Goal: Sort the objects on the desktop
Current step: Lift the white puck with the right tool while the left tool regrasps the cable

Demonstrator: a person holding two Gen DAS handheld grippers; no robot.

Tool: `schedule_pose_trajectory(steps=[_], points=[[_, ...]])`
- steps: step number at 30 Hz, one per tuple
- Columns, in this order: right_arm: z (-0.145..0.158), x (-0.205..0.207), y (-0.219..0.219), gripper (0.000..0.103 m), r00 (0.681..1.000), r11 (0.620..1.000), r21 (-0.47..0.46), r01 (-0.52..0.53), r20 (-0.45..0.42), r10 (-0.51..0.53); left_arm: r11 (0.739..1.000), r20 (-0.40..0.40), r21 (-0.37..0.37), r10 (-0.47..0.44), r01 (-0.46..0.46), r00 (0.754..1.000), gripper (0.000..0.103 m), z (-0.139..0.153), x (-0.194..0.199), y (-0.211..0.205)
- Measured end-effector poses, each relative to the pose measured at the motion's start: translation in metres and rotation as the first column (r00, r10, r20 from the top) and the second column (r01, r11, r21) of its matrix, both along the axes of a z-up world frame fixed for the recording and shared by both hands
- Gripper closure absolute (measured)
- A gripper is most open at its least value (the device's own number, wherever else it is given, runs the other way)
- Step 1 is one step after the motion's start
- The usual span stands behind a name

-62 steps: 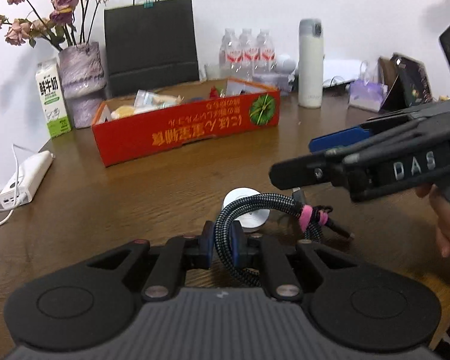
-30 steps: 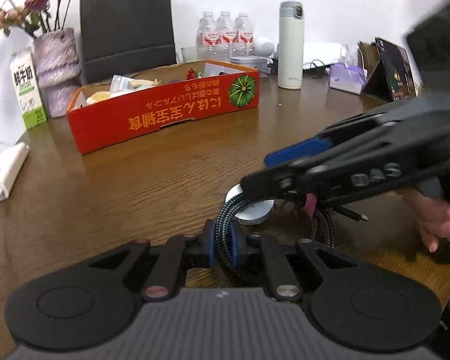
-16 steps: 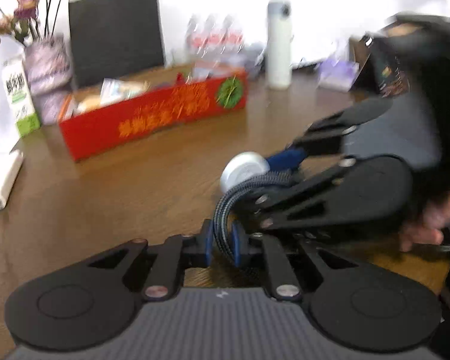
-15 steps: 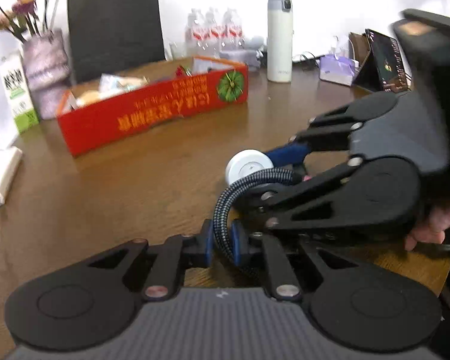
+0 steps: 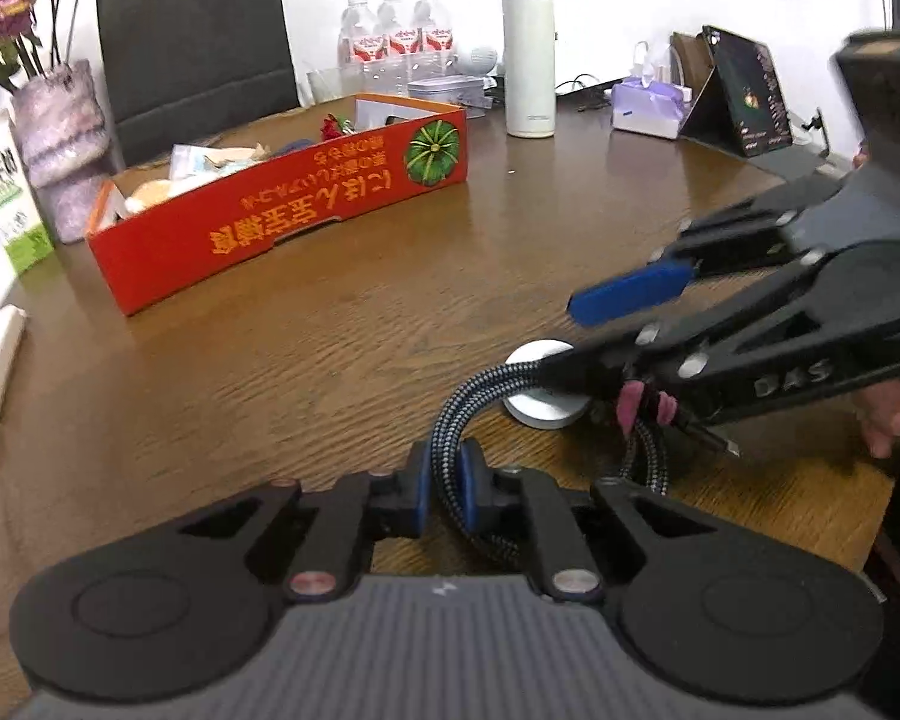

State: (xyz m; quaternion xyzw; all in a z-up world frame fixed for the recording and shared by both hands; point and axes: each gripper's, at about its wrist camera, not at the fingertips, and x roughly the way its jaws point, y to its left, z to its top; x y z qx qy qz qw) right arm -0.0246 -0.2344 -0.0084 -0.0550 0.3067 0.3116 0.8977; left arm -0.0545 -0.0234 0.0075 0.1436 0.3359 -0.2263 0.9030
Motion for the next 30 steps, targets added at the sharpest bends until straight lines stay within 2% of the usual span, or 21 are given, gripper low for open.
schedule_pose_trajectory(steps=[1, 2, 4, 7, 10, 13, 14, 17, 19, 20, 21, 24, 28, 30], points=[[0.005, -0.006, -0.001, 0.063, 1.0, 0.999, 0.035, 0.0, 0.029, -0.001, 1.0, 0.006, -0.006, 0.003, -0.003, 1.0, 0.093, 0.0, -0.002, 0.002], [0.01, -0.007, -0.008, 0.062, 1.0, 0.993, 0.12, -0.017, 0.024, 0.014, 1.0, 0.009, -0.029, 0.005, -0.005, 1.0, 0.093, 0.002, -0.004, 0.004], [0.013, 0.001, -0.019, 0.062, 0.999, 0.977, 0.213, -0.012, -0.031, 0.019, 0.997, 0.025, -0.082, -0.012, 0.014, 1.0, 0.093, 0.01, -0.013, 0.011], [0.008, 0.005, -0.023, 0.062, 0.999, 0.985, 0.17, 0.042, -0.023, -0.038, 0.99, 0.053, -0.139, 0.004, 0.003, 0.999, 0.093, 0.023, -0.021, 0.023], [0.0, 0.003, -0.032, 0.062, 0.999, 0.983, 0.185, 0.013, -0.037, -0.007, 0.987, 0.078, -0.152, 0.057, -0.045, 0.995, 0.093, 0.029, -0.021, 0.032], [-0.011, 0.0, -0.037, 0.055, 0.999, 0.99, 0.138, -0.012, -0.044, 0.018, 0.987, 0.072, -0.155, 0.055, -0.043, 0.996, 0.093, 0.029, -0.019, 0.033], [-0.013, 0.001, -0.038, 0.055, 0.998, 0.989, 0.145, -0.023, -0.053, 0.03, 0.991, 0.091, -0.128, 0.035, -0.023, 0.995, 0.093, 0.027, -0.02, 0.03], [-0.011, 0.006, -0.044, 0.055, 0.994, 0.959, 0.281, -0.044, -0.084, 0.07, 0.995, 0.103, -0.096, -0.022, 0.032, 0.994, 0.093, 0.02, -0.019, 0.019], [-0.012, 0.018, -0.046, 0.059, 0.983, 0.931, 0.364, -0.024, -0.16, 0.088, 0.994, 0.103, -0.101, -0.02, 0.031, 0.994, 0.093, 0.017, -0.017, 0.017], [-0.016, 0.025, -0.044, 0.073, 0.973, 0.924, 0.382, -0.009, -0.21, 0.096, 0.995, 0.104, -0.097, -0.018, 0.028, 0.994, 0.093, 0.016, -0.017, 0.016], [-0.021, 0.032, -0.042, 0.082, 0.959, 0.919, 0.393, 0.009, -0.263, 0.103, 0.996, 0.099, -0.092, -0.011, 0.02, 0.995, 0.093, 0.014, -0.015, 0.016], [-0.028, 0.038, -0.04, 0.089, 0.944, 0.903, 0.428, 0.03, -0.309, 0.115, 0.997, 0.08, -0.082, 0.005, 0.002, 0.997, 0.093, 0.007, -0.011, 0.017], [-0.027, 0.035, -0.025, 0.092, 0.953, 0.931, 0.363, 0.041, -0.294, 0.073, 0.997, 0.051, -0.065, 0.031, -0.028, 0.998, 0.094, 0.0, -0.007, 0.016], [-0.02, 0.025, -0.015, 0.092, 0.971, 0.955, 0.294, 0.037, -0.236, 0.035, 0.996, 0.029, -0.078, 0.044, -0.041, 0.999, 0.094, 0.0, -0.004, 0.018]])
